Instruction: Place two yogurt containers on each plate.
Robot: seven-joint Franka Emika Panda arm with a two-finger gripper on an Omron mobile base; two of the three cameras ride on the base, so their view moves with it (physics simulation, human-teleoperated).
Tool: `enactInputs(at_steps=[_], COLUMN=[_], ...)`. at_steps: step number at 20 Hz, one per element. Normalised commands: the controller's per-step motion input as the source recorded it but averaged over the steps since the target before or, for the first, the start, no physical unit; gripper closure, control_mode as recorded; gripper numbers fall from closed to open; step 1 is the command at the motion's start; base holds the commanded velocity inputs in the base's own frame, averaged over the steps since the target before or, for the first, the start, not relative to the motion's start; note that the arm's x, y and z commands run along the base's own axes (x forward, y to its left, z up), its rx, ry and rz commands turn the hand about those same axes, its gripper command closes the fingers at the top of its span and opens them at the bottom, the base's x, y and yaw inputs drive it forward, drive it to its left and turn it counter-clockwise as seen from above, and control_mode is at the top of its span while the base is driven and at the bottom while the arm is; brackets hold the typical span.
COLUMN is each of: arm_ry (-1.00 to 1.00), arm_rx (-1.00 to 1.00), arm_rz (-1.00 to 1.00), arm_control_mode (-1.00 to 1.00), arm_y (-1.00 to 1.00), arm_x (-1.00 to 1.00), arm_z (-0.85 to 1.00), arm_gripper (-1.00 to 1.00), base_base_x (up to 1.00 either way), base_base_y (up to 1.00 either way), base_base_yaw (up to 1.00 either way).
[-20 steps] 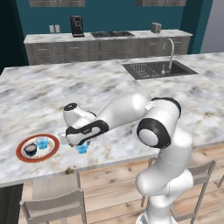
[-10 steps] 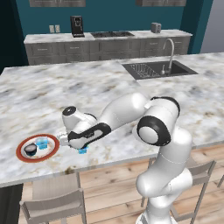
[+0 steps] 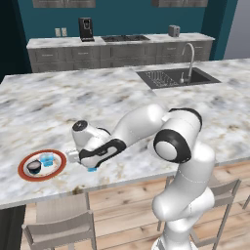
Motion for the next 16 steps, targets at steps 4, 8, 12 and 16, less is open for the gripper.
enactInputs(at_steps=[4,8,12,16], arm_ry=[0.0,0.0,0.0,0.0], arm_rx=[0.06,0.1,0.16,0.12], arm_rz=[0.0,0.0,0.0,0.0], arm_control_mode=[-1.0,-1.0,-1.0,-1.0], arm_y=[-0.05,0.0,0.01,0.1], arm_x=[0.1,0.04,0.0,0.0], arm_z=[-0.08,-0.19,-0.12,-0.01], arm_gripper=[-1.0,-1.0,-1.0,-1.0], base_base_x=[0.0,0.0,0.0,0.0], base_base_y=[0.0,0.0,0.0,0.0], base_base_yaw=[0.0,0.0,0.0,0.0])
